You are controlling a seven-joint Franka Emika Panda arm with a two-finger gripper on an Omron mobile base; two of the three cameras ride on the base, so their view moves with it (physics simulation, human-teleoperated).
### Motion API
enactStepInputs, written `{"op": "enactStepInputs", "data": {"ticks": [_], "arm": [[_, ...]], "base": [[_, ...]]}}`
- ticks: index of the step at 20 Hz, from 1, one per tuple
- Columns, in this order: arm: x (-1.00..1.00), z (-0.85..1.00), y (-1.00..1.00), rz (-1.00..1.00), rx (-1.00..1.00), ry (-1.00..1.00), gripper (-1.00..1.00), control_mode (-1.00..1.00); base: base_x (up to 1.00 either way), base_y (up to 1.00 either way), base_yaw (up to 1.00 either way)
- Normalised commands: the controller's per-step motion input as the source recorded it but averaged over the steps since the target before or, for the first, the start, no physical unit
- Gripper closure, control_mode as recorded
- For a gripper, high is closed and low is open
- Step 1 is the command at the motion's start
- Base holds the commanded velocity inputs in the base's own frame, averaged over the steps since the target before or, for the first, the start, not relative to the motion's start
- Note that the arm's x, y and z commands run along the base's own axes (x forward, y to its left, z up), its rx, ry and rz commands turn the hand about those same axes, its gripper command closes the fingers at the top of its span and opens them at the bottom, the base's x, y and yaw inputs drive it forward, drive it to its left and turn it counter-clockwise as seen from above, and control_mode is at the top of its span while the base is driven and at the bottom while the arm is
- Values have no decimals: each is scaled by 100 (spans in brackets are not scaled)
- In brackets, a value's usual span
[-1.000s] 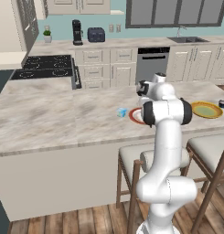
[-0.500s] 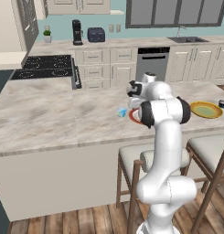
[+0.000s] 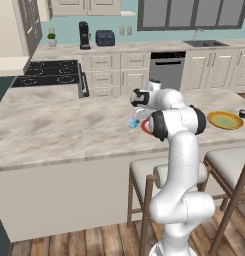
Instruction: Place two yogurt containers on each plate.
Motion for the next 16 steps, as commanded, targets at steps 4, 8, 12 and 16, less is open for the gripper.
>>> {"op": "enactStepInputs", "data": {"ticks": [4,8,12,16], "arm": [[3,0,20,13,0,0,-100,-100],[22,0,10,7,0,-2,-100,-100],[36,-1,11,6,0,0,-100,-100],[39,-10,17,5,0,0,-100,-100]], "base": [[0,0,0],[0,0,0],[0,0,0],[0,0,0]]}}
